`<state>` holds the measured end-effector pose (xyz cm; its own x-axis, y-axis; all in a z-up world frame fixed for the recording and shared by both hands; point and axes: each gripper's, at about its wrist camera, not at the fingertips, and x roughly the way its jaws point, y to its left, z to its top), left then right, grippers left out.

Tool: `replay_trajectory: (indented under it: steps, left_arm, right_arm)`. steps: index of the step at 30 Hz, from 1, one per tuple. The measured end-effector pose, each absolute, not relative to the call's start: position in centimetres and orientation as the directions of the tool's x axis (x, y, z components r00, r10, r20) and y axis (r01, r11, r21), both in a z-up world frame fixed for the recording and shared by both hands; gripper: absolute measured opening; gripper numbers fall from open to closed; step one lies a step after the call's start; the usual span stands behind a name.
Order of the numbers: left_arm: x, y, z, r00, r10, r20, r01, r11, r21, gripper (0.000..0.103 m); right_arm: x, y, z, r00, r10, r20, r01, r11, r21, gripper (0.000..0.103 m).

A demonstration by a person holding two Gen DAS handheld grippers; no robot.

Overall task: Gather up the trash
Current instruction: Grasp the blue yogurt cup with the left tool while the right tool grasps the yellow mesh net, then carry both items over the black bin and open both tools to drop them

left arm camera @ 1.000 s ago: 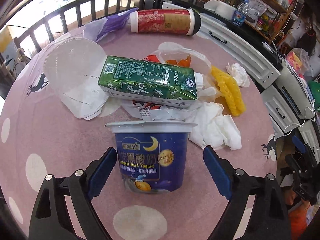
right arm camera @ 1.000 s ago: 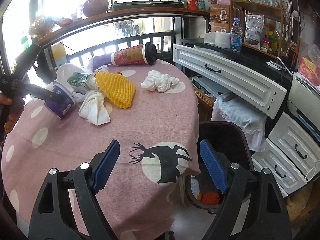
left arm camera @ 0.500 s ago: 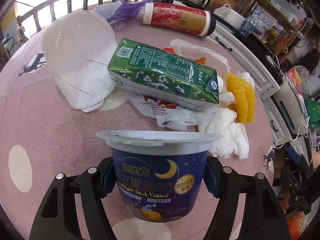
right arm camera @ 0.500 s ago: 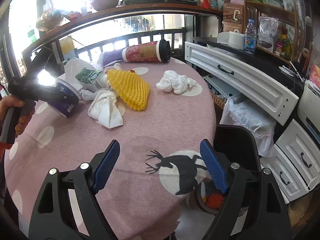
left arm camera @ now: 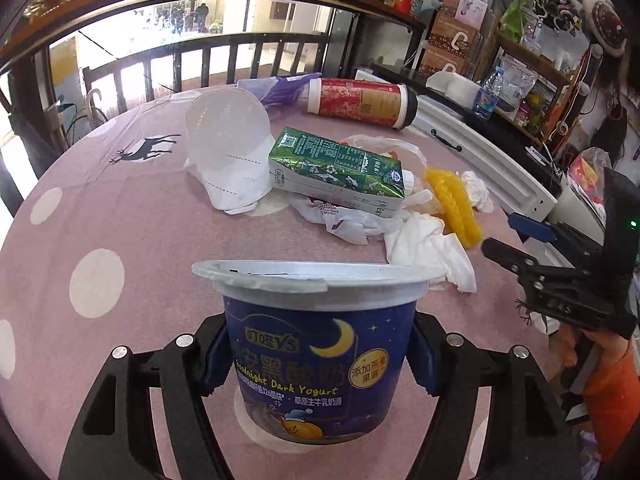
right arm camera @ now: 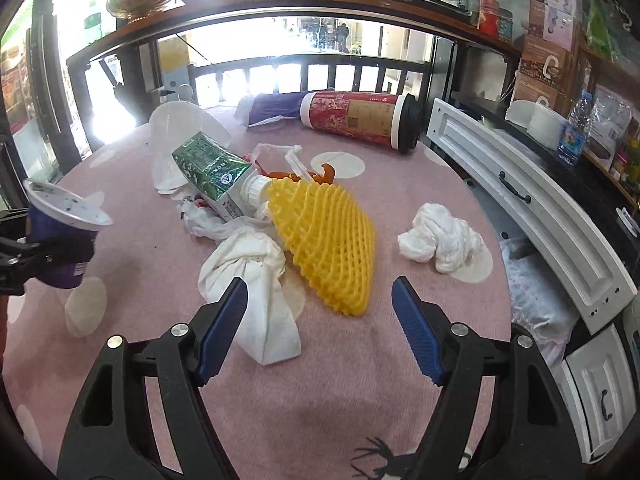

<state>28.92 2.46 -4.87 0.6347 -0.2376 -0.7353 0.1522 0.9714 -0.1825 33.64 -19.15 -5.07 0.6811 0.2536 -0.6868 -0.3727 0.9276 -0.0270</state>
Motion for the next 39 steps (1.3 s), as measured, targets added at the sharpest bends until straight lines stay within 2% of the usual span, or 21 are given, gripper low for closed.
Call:
replay_trajectory:
  steps: [5, 8, 11, 12, 15, 20, 24, 31, 39]
  left_arm:
    - [27.8, 3.0, -4.9, 0.655, -0.226, -0.721, 0.133, 0.974, -0.185, 0.069]
    - [27.5, 3.4, -5.1, 0.657, -0.225, -0.720, 0.123, 0.974, -0.193, 0.069]
    - [27.1, 3.6, -5.5, 0.651, -0.231, -0.723, 0.117, 0.972, -0.205, 0.069]
    - [27.1, 3.6, -5.7, 0.650, -0.229, -0.724, 0.117, 0.972, -0.203, 0.069]
    - [26.8, 3.4, -5.7, 0.657, -0.227, -0.719, 0.116, 0.973, -0.201, 0.069]
    - [26.3, 3.2, -5.3, 0.677, -0.240, -0.696, 0.124, 0.969, -0.214, 0.069]
    - [25.9, 1.9, -4.6, 0.697, -0.240, -0.676, 0.147, 0.970, -0.192, 0.069]
    - [25.6, -1.7, -3.6, 0.707, -0.312, -0.635, 0.226, 0.950, -0.215, 0.069]
    - [25.4, -7.1, -3.2, 0.701, -0.382, -0.602, 0.321, 0.923, -0.212, 0.069]
  right_arm:
    - [35.4, -18.3, -6.3, 0.678, 0.204, -0.706, -0.375, 0.922, -0.094, 0.061]
    - [36.0, -18.2, -6.8, 0.683, 0.183, -0.707, -0.376, 0.918, -0.126, 0.050]
    - [36.5, -18.1, -7.4, 0.672, 0.175, -0.719, -0.386, 0.912, -0.140, 0.034]
    - [36.4, -17.9, -7.5, 0.676, 0.170, -0.717, -0.387, 0.910, -0.149, 0.025]
    - [35.8, -17.9, -7.3, 0.699, 0.167, -0.695, -0.386, 0.906, -0.171, 0.017]
    - [34.0, -18.2, -5.7, 0.742, 0.197, -0.641, -0.389, 0.905, -0.173, 0.015]
    - [32.4, -19.5, -4.3, 0.754, 0.238, -0.613, -0.387, 0.914, -0.122, 0.015]
    - [28.3, -22.4, -2.7, 0.765, 0.290, -0.574, -0.376, 0.926, -0.034, 0.015]
    - [23.9, -27.8, -2.6, 0.802, 0.249, -0.543, -0.282, 0.959, 0.023, 0.015]
